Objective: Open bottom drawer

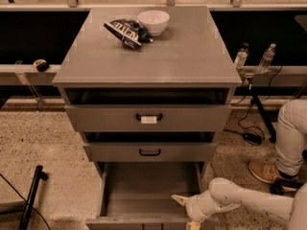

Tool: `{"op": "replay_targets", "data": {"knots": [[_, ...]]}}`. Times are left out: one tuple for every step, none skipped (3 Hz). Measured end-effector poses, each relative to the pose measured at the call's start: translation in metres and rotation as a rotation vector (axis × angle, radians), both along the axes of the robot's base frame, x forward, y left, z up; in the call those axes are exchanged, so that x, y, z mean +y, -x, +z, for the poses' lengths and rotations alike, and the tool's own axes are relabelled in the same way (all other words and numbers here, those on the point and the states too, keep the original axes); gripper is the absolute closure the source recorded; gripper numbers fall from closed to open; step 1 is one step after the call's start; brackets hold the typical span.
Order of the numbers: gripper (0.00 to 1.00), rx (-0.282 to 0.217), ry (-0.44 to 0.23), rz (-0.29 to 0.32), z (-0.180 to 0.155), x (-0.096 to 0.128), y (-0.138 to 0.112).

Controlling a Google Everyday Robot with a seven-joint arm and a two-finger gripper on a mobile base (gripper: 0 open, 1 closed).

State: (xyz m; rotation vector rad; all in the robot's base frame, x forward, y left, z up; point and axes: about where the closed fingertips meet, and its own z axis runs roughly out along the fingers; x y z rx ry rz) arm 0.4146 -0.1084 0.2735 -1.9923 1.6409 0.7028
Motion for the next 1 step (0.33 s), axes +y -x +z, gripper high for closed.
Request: {"op": "replay_targets", "data": {"knots": [[0.00,0.000,0.001,-0.001,0.0002,-0.0007,-0.0002]]}}
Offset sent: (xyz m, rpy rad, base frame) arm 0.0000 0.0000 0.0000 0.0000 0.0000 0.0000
